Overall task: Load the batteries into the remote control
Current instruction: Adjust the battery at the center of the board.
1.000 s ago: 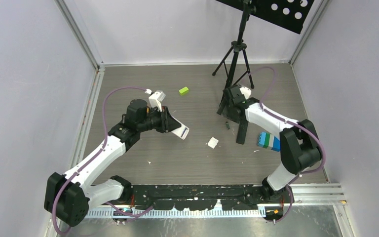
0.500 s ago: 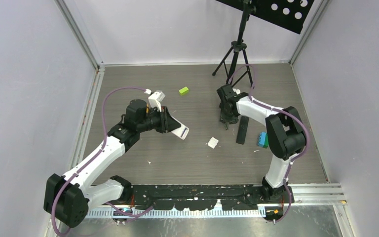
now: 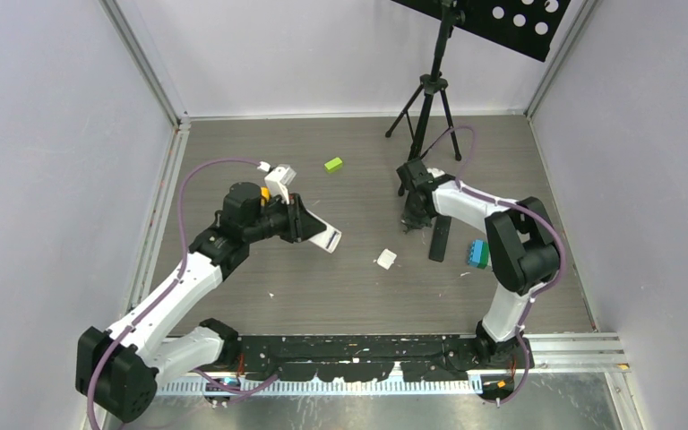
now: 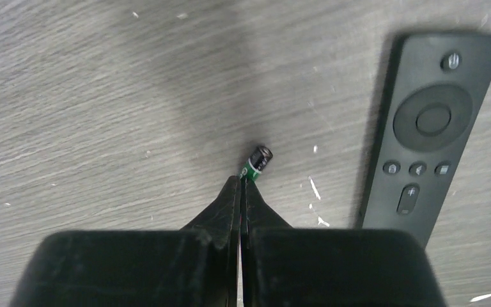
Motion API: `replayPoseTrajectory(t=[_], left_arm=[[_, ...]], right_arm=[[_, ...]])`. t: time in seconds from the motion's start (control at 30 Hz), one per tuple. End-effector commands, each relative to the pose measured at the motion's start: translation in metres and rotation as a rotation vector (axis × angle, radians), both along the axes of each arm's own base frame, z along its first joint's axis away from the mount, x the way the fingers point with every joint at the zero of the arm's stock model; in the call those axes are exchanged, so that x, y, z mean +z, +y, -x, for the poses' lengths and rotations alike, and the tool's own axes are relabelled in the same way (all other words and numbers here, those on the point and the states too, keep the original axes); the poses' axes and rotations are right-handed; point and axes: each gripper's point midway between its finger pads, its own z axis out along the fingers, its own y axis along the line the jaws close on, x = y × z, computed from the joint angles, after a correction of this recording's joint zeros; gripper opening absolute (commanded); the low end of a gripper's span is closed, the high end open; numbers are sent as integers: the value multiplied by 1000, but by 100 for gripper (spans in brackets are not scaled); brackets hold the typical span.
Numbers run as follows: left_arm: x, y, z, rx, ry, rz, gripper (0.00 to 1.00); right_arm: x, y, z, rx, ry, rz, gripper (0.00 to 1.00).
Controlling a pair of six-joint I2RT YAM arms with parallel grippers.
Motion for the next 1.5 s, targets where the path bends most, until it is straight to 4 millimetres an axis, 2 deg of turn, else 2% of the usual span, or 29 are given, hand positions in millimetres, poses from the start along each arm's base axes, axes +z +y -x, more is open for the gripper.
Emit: replayPoseTrajectory(t=[0.0, 0.17, 0.27, 0.33, 0.37, 0.43, 0.47, 0.5, 0.57, 0.6, 0.67, 0.77, 0.8, 0.9, 0.97, 1.1, 1.23, 1.33, 1.47], left_arm=[[32, 7, -3, 24, -96, 1, 0], [44, 17, 2, 65, -126, 1, 0], [50, 23, 7, 78, -154, 4, 0], [54, 27, 10, 88, -174, 2, 0], [54, 29, 12, 95, -177, -4, 0], [55, 32, 15, 104, -184, -5, 0], [57, 34, 17, 106, -190, 0, 0], [58, 35, 19, 106, -193, 4, 0], [61, 37, 25, 109, -197, 14, 0], [61, 38, 28, 106, -198, 18, 0], [63, 39, 32, 101, -206, 28, 0], [62, 41, 38, 100, -204, 36, 0], [62, 41, 39, 100, -202, 38, 0], [64, 41, 46, 73, -225, 49, 0], [71, 42, 52, 61, -268, 68, 0], [80, 43, 57, 61, -325, 112, 0], [76, 43, 57, 59, -321, 111, 0], [72, 43, 56, 64, -311, 102, 0], [73, 45, 57, 71, -321, 107, 0]], right_arm=[[5, 8, -4, -281, -80, -158, 0], [16, 3, 1, -608, -121, -194, 0], [33, 10, 1, -676, -190, -211, 0], [48, 18, -4, -645, -224, -192, 1], [54, 20, -6, -616, -232, -173, 5], [66, 21, -13, -542, -251, -134, 22], [72, 14, -14, -531, -266, -97, 41], [77, 8, -16, -506, -279, -71, 54], [85, -5, -17, -461, -278, -22, 70], [86, -12, -15, -452, -265, -5, 72], [82, -16, -11, -439, -220, -10, 73], [65, -22, -6, -465, -155, -19, 72], [57, -21, -4, -472, -132, -24, 69], [38, -9, -8, -462, -86, -66, 48], [33, 2, -14, -464, -86, -119, 42], [25, 3, -18, -514, -70, -113, 42], [12, -10, -7, -596, -18, -26, 47], [6, -10, -5, -614, -2, -20, 47], [-2, -13, 0, -652, 7, -19, 39]])
